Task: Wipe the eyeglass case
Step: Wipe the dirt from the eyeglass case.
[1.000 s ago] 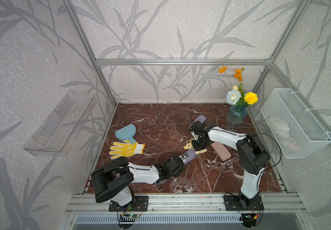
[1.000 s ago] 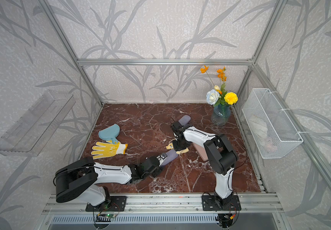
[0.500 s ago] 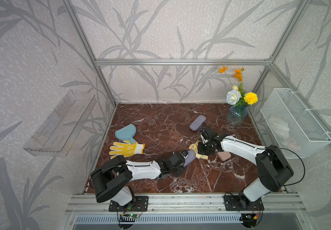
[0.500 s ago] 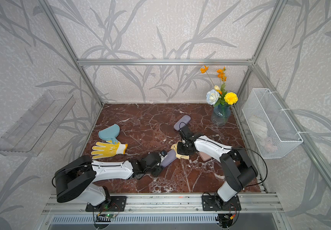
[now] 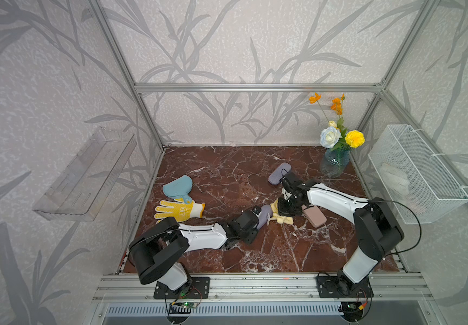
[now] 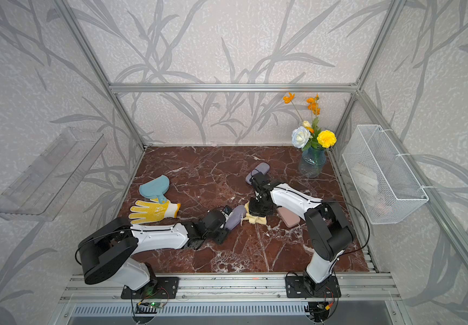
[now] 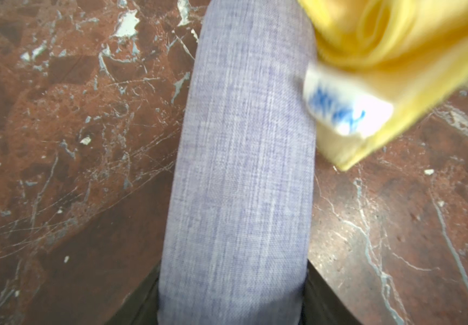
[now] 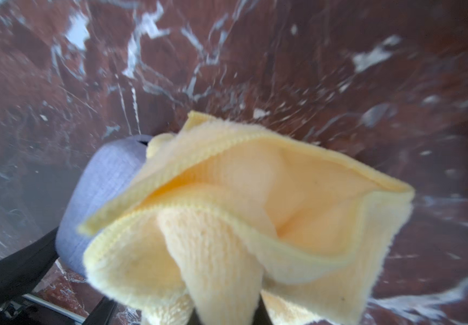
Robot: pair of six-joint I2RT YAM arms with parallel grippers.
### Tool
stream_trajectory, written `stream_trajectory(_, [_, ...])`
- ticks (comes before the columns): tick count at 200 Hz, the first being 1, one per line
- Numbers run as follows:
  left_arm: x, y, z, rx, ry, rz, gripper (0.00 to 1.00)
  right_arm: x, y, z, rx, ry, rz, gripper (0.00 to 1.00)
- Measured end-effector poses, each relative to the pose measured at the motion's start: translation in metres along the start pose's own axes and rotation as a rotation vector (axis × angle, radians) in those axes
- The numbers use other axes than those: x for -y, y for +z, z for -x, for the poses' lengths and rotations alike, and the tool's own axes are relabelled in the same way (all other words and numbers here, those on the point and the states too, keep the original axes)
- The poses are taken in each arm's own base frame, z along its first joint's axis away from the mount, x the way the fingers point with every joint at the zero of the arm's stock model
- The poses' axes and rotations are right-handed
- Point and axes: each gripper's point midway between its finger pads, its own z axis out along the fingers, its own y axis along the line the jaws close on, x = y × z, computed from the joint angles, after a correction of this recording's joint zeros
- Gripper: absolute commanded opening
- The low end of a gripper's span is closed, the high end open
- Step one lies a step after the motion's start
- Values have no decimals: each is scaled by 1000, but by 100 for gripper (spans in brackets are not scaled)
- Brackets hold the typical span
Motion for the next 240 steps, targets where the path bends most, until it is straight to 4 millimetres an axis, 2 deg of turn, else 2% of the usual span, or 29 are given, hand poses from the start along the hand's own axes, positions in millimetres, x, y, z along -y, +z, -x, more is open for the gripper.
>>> stream_trajectory(17, [2,0,1,-9,-2,-15,6,-10,9,-14,-24,5,20,0])
stream_trajectory(60, [2,2,3,-23,-10,-28,6,-57,17,-41,-76,22,157,0])
stream_trajectory(90, [0,0,3,-37,-22,-45,6,-68,20,-51,-124,78,215,0])
stream_trajectory(130, [-2,-7,1,-51,-42,-69,5,-64,24,-40,-163,148,253,0])
stream_trajectory(171, [1,-7,2,-51,-60,-89,4,-32,15,6,-99,243,230,0])
stream_trajectory(191, [1,-6,1,-54,-65,-90,4,-26,12,15,-67,238,213,0])
stream_trajectory(216, [2,-5,0,-66,-65,-96,4,-32,13,-1,-67,183,197,0])
stream_trajectory(240, [7,-6,1,-69,-63,-124,4,-48,17,-41,-137,109,208,0])
